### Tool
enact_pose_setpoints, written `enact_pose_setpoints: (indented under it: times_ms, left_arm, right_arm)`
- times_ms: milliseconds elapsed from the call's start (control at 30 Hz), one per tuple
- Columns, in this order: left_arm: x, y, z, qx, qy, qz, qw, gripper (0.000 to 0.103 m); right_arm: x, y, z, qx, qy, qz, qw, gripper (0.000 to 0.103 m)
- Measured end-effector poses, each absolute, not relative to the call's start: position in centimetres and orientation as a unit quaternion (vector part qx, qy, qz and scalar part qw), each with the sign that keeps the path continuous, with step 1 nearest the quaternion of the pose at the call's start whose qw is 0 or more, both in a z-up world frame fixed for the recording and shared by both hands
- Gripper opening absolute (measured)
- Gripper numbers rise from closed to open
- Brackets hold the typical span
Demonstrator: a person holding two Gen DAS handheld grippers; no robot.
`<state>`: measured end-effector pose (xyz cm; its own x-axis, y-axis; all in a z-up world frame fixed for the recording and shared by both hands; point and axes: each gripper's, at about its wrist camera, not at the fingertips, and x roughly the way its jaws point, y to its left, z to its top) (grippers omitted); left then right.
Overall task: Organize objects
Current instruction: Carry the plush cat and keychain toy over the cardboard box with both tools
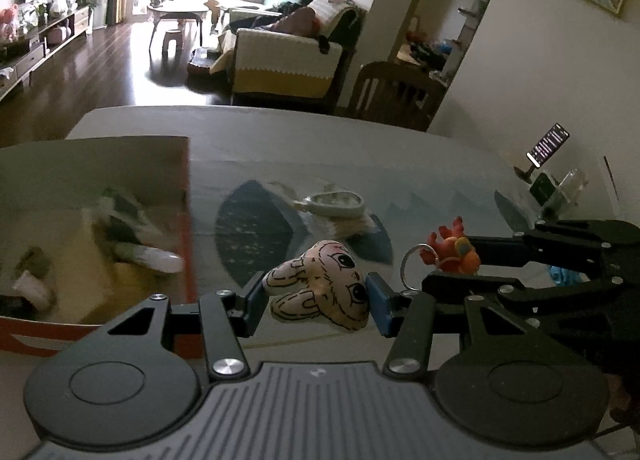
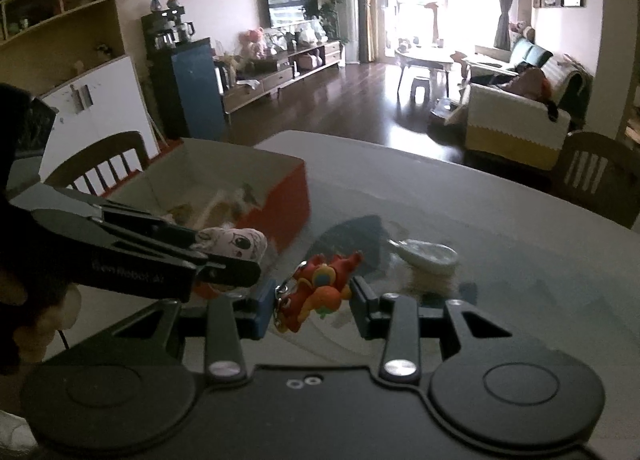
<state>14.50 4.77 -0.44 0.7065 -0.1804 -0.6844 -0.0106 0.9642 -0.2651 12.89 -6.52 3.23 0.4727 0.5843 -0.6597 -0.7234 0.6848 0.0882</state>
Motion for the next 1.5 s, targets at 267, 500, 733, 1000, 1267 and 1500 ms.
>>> enact_pose_setpoints:
  times_ms: [267,500,733,1000,1267,1500]
  left_arm:
    - [12.4,9.8,0.8,-0.128,0.368,-0.029,0.92,0.052]
    - [11.5,14.7,1.3,-0.122,0.366,-0.003,0.923,0.052]
    - [11.9,19.8,1.8,-0.116,0.364,0.025,0.924,0.052]
    - [14.3,24.4,1.3,-0.085,0.37,0.059,0.923,0.052]
    - [17.3,26.4,-2.2,-0.074,0.401,0.072,0.91,0.052]
    - [19.6,27.5,-5.2,-0.065,0.435,0.081,0.895,0.052]
  right_arm:
    - [12.4,-1.8,4.3,-0.106,0.331,0.403,0.847,0.039]
    - [12.4,3.0,4.4,-0.121,0.327,0.418,0.839,0.039]
    - [13.1,7.5,4.2,-0.14,0.325,0.433,0.829,0.039]
    - [14.0,11.7,3.1,-0.16,0.321,0.434,0.826,0.039]
    - [15.7,15.2,0.6,-0.174,0.336,0.432,0.819,0.039]
    - [16.6,17.1,-2.3,-0.197,0.362,0.424,0.807,0.039]
